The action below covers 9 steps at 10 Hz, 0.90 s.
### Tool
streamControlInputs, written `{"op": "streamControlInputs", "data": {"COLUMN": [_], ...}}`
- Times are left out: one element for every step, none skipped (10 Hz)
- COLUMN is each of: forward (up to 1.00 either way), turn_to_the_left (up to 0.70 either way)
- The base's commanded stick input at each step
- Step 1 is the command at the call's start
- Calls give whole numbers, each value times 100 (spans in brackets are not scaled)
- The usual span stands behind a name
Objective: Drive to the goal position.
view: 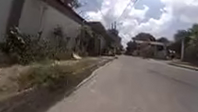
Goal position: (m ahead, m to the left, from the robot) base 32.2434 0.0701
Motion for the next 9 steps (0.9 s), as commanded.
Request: {"op": "streamControlInputs", "data": {"forward": [100, 100, 100, 100, 100, 100, 100, 100, 100], "turn_to_the_left": [-24, -12, 0, 0, 0, 0, 0, 0, 0]}}
